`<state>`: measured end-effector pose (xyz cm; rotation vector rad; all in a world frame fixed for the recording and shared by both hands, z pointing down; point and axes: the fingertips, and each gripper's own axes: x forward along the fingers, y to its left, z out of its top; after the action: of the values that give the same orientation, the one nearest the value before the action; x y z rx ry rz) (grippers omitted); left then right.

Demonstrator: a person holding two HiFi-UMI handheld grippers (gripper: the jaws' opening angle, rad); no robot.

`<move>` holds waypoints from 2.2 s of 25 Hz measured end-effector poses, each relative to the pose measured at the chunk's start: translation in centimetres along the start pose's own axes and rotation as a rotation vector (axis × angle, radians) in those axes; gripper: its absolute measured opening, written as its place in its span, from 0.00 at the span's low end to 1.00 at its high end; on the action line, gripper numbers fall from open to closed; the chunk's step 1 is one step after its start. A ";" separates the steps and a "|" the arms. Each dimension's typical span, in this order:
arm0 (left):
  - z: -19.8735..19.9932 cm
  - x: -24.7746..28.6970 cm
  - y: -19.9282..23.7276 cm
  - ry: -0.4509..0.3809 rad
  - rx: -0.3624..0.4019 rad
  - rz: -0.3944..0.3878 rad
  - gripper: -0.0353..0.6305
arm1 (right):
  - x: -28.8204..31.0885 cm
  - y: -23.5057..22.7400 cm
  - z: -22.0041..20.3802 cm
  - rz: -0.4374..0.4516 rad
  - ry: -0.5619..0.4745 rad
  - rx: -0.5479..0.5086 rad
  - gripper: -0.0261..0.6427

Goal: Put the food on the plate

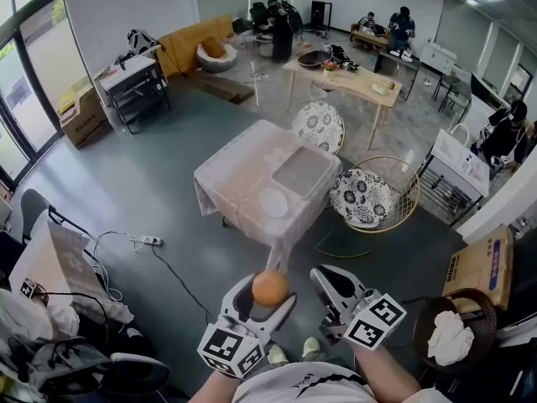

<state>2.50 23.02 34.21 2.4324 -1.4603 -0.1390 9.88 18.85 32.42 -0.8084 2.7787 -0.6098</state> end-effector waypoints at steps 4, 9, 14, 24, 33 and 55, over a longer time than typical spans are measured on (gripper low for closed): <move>0.1 -0.9 1.5 0.003 0.025 0.012 0.58 | 1.1 0.6 -0.6 -0.007 -0.003 -0.003 0.06; 0.3 -1.1 2.7 0.011 0.027 0.016 0.58 | 2.1 0.7 -1.1 -0.012 0.005 0.001 0.06; 0.3 -0.1 3.9 0.019 0.033 0.018 0.58 | 3.5 -0.3 -1.2 -0.012 0.004 0.005 0.06; 1.0 4.7 8.3 0.049 0.046 0.040 0.58 | 8.6 -5.1 -0.4 -0.003 0.008 0.028 0.06; 2.0 11.9 14.1 0.094 0.061 0.077 0.58 | 15.4 -11.3 1.7 0.019 0.029 0.041 0.06; 0.3 26.5 23.4 0.214 0.079 0.037 0.58 | 23.7 -23.9 3.8 -0.061 0.000 0.070 0.06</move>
<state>-4.64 -10.48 42.88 2.3932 -1.4379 0.1850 2.44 -13.73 37.94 -0.8808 2.7246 -0.7133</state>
